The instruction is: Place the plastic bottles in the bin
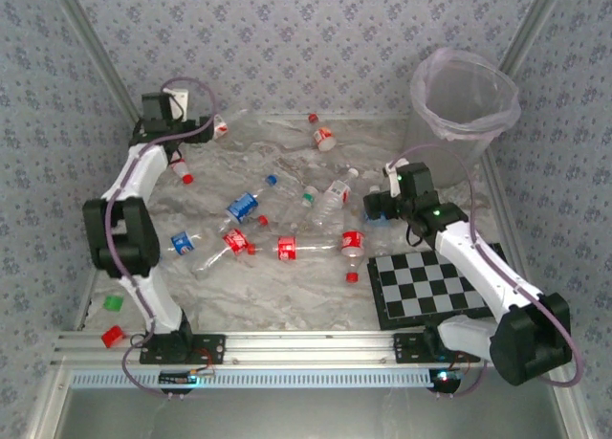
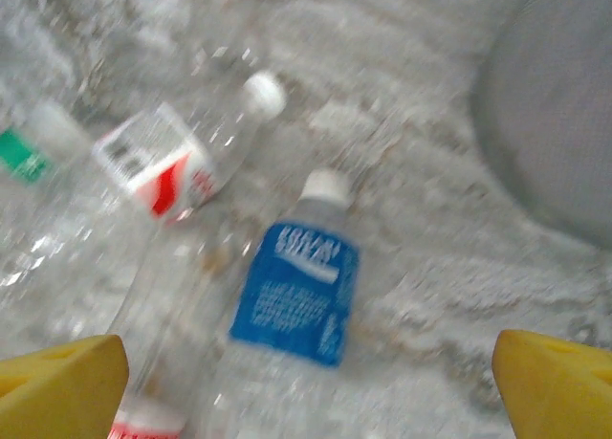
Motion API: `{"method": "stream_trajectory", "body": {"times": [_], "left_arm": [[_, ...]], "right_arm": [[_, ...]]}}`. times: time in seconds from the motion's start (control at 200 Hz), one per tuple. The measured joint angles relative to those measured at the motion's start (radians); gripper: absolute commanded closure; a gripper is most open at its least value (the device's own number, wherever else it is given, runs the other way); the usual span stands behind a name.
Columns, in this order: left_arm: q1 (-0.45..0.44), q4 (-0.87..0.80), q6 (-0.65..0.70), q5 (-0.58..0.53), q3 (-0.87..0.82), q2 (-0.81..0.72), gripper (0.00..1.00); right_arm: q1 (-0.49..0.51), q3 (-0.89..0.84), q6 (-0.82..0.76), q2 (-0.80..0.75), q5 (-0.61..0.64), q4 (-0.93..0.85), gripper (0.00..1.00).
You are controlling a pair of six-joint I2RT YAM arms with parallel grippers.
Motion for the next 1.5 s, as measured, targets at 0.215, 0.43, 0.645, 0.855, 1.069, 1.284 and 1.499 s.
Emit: {"method": "stream_trajectory", "body": {"times": [0.215, 0.43, 0.645, 0.855, 1.069, 1.284, 1.499], "left_arm": [[0.002, -0.174, 0.031, 0.034, 0.338, 0.299, 0.01], [0.013, -0.314, 0.023, 0.099, 0.774, 0.587, 0.01], [0.021, -0.438, 0.012, 0.218, 1.069, 0.809, 0.01], [0.016, -0.487, -0.027, 0.235, 1.069, 0.822, 0.01], [-0.017, -0.544, -0.017, 0.174, 1.069, 0.822, 0.18], [-0.092, -0.553, 0.021, 0.094, 1.031, 0.814, 0.39], [-0.121, -0.546, 0.021, 0.081, 0.943, 0.756, 0.49]], "right_arm": [[0.003, 0.019, 0.016, -0.034, -0.056, -0.108, 0.00], [0.005, 0.024, 0.019, -0.050, -0.044, -0.160, 0.00], [0.007, 0.028, 0.026, -0.097, 0.014, -0.250, 0.00], [0.004, 0.029, 0.051, -0.175, 0.033, -0.280, 0.00], [0.004, 0.036, 0.072, -0.177, 0.032, -0.285, 0.00], [0.004, 0.035, 0.090, -0.234, 0.028, -0.304, 0.00], [0.004, 0.023, 0.122, -0.348, 0.021, -0.339, 0.00]]}}
